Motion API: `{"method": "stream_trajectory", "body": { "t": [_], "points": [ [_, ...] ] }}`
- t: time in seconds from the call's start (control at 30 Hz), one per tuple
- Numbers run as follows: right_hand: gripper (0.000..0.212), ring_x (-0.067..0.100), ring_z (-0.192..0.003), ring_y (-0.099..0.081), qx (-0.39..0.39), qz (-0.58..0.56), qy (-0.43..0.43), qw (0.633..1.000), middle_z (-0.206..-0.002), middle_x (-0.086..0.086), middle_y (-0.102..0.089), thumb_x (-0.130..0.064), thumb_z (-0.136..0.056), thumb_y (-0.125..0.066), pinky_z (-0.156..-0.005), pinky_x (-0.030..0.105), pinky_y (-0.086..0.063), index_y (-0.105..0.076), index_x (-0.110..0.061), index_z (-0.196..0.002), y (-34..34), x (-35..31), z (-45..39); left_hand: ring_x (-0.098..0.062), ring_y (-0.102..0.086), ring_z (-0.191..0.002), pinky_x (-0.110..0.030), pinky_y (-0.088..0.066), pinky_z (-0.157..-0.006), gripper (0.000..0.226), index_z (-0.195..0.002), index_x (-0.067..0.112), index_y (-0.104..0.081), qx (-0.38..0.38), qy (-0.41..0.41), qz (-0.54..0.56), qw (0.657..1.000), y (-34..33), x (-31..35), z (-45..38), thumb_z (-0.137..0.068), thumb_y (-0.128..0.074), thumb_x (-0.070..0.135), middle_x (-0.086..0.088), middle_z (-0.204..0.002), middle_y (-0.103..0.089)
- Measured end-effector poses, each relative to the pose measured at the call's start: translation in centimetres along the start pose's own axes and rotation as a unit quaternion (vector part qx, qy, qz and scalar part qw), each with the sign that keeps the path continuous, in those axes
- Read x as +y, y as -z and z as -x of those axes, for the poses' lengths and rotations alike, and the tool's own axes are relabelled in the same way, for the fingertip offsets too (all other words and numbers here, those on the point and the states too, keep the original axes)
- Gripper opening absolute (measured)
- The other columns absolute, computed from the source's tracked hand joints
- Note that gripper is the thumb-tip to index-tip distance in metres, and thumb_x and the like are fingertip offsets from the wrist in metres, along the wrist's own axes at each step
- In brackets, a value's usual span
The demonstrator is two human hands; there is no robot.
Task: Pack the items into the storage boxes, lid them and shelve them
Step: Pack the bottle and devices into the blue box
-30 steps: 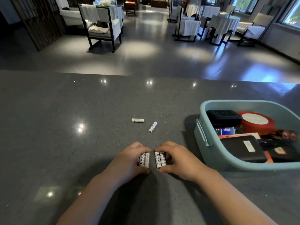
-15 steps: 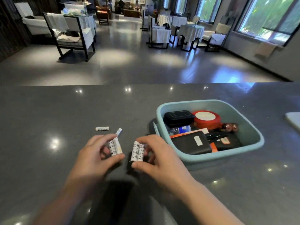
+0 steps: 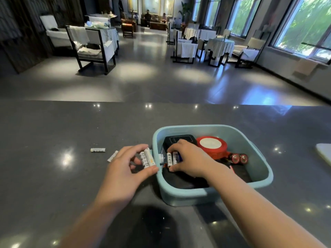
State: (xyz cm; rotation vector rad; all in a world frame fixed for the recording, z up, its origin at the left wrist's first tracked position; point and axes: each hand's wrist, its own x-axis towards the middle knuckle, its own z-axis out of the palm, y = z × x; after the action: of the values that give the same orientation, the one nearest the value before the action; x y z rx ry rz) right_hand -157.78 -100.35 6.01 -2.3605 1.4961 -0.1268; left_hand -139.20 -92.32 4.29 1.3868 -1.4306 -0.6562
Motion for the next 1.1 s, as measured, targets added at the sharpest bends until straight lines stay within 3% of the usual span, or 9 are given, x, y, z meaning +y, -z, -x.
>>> {"method": "stream_trajectory", "body": {
  "t": [0.07,0.23,0.33,0.53,0.63,0.73,0.9,1.0,1.1],
  "points": [
    [0.049,0.017,-0.105,-0.054,-0.015,0.011,0.026,0.999,-0.111,-0.005,-0.052,-0.04,-0.072,-0.079,-0.09,0.039,-0.048,-0.063,-0.026,-0.116,-0.3,0.0,-0.6,-0.005,-0.052,-0.076,-0.019,-0.045,-0.075,0.051,-0.106,0.033,-0.065,-0.002,-0.007,-0.01,1.0,-0.6,0.6,-0.4,-0.061,-0.086,0.02,0.024,-0.091,-0.053],
    [0.069,0.01,-0.11,-0.055,0.012,-0.094,0.042,0.995,-0.127,-0.006,-0.058,-0.032,-0.07,-0.082,-0.097,0.028,-0.044,-0.053,-0.026,-0.132,0.0,1.9,0.8,-0.004,-0.054,-0.086,-0.016,-0.044,-0.077,0.053,-0.109,0.037,-0.063,-0.009,-0.012,-0.043,0.999,-2.6,1.0,-1.1,-0.062,-0.085,0.028,0.022,-0.1,-0.054],
    [0.055,0.003,-0.099,-0.057,0.101,-0.133,0.018,0.986,-0.115,-0.011,-0.062,-0.027,-0.072,-0.081,-0.093,0.027,-0.047,-0.06,-0.029,-0.122,0.8,4.1,2.4,0.001,-0.052,-0.096,-0.018,-0.04,-0.086,0.057,-0.114,0.036,-0.06,-0.044,-0.032,-0.116,0.992,-3.9,1.4,-2.0,-0.063,-0.083,0.039,0.025,-0.104,-0.054],
    [0.036,-0.001,-0.097,-0.051,0.271,-0.144,-0.04,0.951,-0.102,-0.022,-0.06,-0.016,-0.077,-0.072,-0.077,0.006,-0.035,-0.064,-0.033,-0.109,0.9,6.6,5.0,-0.007,-0.041,-0.116,-0.023,-0.016,-0.104,0.064,-0.122,0.036,-0.054,-0.162,-0.079,-0.366,0.913,-6.4,1.8,-4.8,-0.065,-0.071,0.061,0.017,-0.114,-0.056],
    [0.035,-0.002,-0.099,-0.05,0.273,-0.141,-0.037,0.951,-0.104,-0.022,-0.059,-0.018,-0.079,-0.07,-0.079,0.007,-0.034,-0.063,-0.033,-0.11,1.0,6.4,5.1,-0.01,-0.039,-0.12,-0.03,-0.009,-0.113,0.066,-0.124,0.036,-0.054,-0.2,-0.069,-0.416,0.885,-6.7,1.4,-5.7,-0.065,-0.07,0.061,0.013,-0.116,-0.057],
    [0.037,-0.004,-0.102,-0.046,0.226,-0.117,-0.024,0.967,-0.108,-0.022,-0.054,-0.022,-0.081,-0.069,-0.085,0.016,-0.035,-0.061,-0.034,-0.115,0.9,6.1,5.0,-0.01,-0.036,-0.121,-0.033,-0.017,-0.111,0.064,-0.126,0.035,-0.052,-0.212,-0.064,-0.418,0.881,-6.8,1.1,-5.7,-0.069,-0.068,0.059,0.012,-0.117,-0.056],
    [0.034,-0.003,-0.103,-0.046,0.214,-0.072,-0.015,0.974,-0.107,-0.023,-0.053,-0.023,-0.082,-0.067,-0.085,0.017,-0.034,-0.062,-0.034,-0.114,1.0,5.7,5.0,-0.004,-0.039,-0.115,-0.021,-0.025,-0.097,0.051,-0.119,0.035,-0.059,-0.149,-0.088,-0.316,0.933,-6.6,0.7,-4.6,-0.073,-0.069,0.053,0.018,-0.114,-0.053],
    [0.032,-0.002,-0.099,-0.051,0.26,-0.083,0.011,0.962,-0.101,-0.025,-0.054,-0.017,-0.08,-0.07,-0.083,0.019,-0.039,-0.066,-0.031,-0.107,0.5,4.7,5.2,0.001,-0.046,-0.108,-0.021,-0.035,-0.094,0.033,-0.105,0.032,-0.066,-0.036,-0.099,-0.175,0.979,-5.3,-0.1,-2.7,-0.078,-0.061,0.049,0.02,-0.108,-0.056],
    [0.024,-0.001,-0.095,-0.054,0.308,-0.141,0.057,0.939,-0.097,-0.02,-0.061,-0.017,-0.079,-0.066,-0.083,0.015,-0.042,-0.067,-0.029,-0.1,-0.7,0.9,5.0,-0.002,-0.052,-0.108,-0.02,-0.039,-0.092,0.02,-0.101,0.029,-0.067,0.079,-0.054,-0.113,0.989,-2.2,-2.9,-1.1,-0.084,-0.056,0.034,0.022,-0.108,-0.057]
  ]
}}
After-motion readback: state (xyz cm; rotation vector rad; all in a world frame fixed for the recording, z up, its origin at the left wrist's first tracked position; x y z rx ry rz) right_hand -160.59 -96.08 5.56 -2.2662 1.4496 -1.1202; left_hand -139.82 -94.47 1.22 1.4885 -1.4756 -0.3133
